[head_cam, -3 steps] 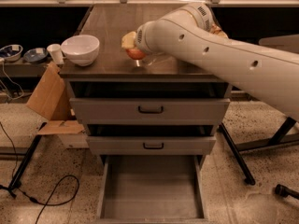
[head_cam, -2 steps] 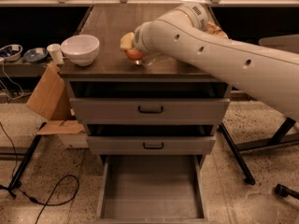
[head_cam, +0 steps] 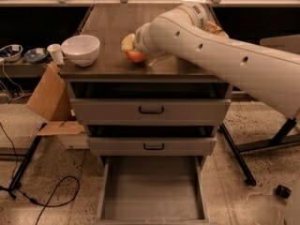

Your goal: Pick apple from bottom drawer and place on counter

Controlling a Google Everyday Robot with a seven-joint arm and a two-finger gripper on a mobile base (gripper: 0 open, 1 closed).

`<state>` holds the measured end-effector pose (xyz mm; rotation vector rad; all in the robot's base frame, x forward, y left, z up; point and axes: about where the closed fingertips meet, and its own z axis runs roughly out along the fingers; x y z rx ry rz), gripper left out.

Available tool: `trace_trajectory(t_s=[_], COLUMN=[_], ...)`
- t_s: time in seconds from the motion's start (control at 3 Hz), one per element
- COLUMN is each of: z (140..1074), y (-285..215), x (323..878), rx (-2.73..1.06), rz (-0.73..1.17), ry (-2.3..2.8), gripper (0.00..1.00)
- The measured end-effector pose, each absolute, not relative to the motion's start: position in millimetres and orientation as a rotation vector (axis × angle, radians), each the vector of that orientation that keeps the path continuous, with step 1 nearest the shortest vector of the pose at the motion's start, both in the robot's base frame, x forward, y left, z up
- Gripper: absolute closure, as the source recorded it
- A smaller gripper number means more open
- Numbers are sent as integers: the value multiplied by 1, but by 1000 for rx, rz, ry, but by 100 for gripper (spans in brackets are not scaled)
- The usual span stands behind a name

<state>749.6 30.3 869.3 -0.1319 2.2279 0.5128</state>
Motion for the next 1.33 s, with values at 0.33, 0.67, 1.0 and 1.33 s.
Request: trace_trajectory(t_s=[0.33,0.67,1.0,1.33], z=[868,868,869,869], y=[31,31,31,31], x=[751,751,751,751], rx=[-132,-131,-125,-125], rz=[516,515,514,514], ry=[2239,2240,2242,2242], gripper=[39,8,0,0])
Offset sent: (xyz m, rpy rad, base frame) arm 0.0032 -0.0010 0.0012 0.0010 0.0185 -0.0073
